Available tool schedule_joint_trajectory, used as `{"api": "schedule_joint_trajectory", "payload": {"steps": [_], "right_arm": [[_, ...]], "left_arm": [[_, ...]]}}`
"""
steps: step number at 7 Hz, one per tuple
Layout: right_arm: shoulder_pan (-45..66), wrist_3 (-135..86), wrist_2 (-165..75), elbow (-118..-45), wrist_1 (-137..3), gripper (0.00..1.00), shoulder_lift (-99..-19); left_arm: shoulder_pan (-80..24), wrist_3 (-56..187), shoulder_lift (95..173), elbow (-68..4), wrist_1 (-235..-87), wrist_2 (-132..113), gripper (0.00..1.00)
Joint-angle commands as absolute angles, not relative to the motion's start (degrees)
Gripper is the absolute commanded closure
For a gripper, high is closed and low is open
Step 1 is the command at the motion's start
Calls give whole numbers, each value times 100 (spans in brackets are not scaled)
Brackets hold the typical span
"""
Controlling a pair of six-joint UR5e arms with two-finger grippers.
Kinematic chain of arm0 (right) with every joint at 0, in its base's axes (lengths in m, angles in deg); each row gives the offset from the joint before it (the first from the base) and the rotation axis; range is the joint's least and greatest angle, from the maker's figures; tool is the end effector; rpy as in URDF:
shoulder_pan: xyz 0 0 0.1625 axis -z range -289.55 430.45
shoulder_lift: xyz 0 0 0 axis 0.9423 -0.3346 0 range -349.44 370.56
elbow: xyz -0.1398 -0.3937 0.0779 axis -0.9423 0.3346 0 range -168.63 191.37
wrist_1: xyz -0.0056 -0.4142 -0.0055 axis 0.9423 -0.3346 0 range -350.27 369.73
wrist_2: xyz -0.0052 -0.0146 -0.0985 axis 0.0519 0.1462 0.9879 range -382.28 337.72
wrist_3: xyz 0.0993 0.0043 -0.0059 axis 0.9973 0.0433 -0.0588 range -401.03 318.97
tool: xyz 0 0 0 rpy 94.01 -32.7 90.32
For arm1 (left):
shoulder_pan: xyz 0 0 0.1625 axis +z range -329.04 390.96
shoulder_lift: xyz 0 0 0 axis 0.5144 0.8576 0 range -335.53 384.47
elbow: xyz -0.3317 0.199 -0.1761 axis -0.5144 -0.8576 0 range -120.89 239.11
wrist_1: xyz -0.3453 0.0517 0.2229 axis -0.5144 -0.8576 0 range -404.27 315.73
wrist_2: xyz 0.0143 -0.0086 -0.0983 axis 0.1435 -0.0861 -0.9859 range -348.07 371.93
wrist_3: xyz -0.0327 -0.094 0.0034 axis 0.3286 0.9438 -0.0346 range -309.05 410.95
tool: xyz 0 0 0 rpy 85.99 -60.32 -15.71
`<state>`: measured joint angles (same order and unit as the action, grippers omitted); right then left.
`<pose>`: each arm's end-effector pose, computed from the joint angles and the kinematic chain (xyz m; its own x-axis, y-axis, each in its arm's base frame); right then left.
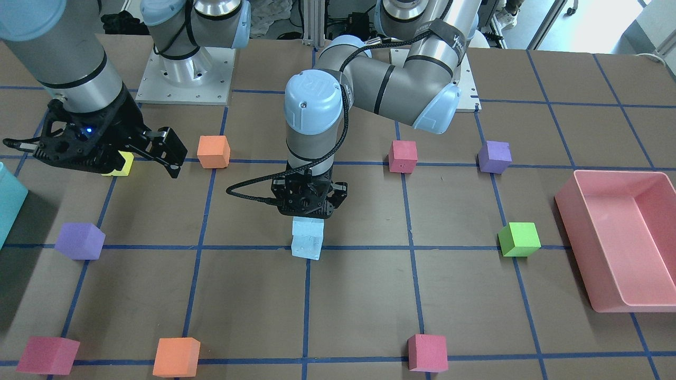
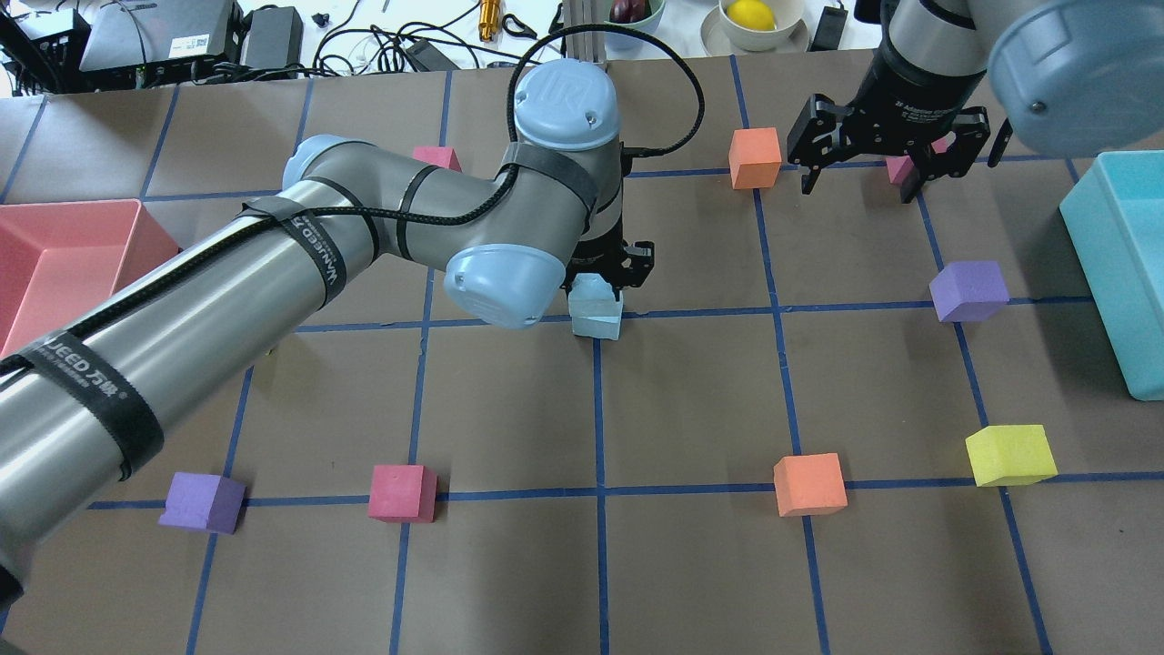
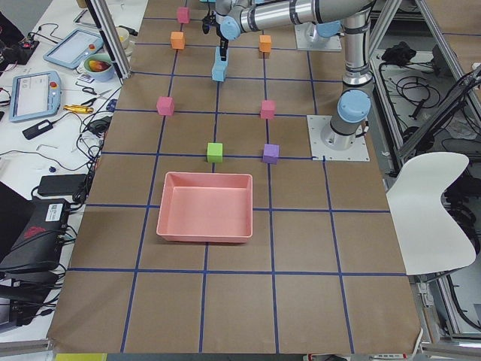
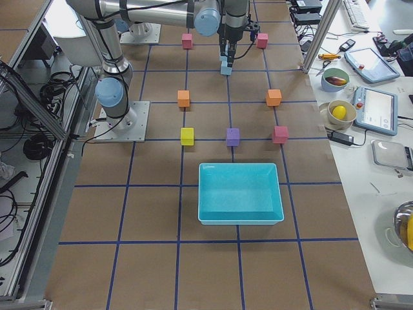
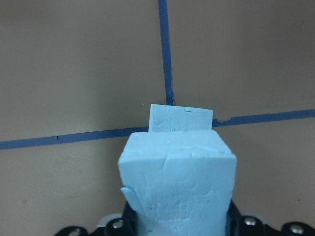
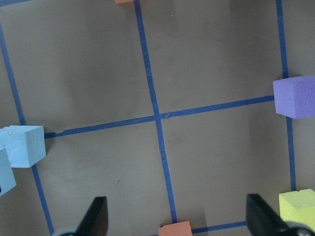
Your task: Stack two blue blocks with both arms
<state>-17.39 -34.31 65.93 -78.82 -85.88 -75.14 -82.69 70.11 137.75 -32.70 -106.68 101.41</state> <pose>0.1166 -0.5293 0.4581 -0.9876 0.1537 -0.0333 0.1543 0.9879 -0.0159 -0.3744 -0.5207 0.2915 -0.9966 0.0789 0.0228 0.0780 0.9962 -0.0383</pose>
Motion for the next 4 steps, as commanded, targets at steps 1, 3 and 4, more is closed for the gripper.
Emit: {"api": "schedule_joint_trajectory", "payload": {"steps": [1,3,4], "right_arm": [[-1744,-3470,6491,-7898,-8572,0,-7636],[-1744,-3908,6508,-7898,-8572,0,-7636],[-1744,-3910,6517,-7898,-8554,0,-7645]], "left_arm": [[-8277,6994,14074,-2959,-10711,10183,88],[-8269,6932,14119,-3036,-10711,10210,88],[-8269,6941,14093,-3028,-10763,10219,88]]}}
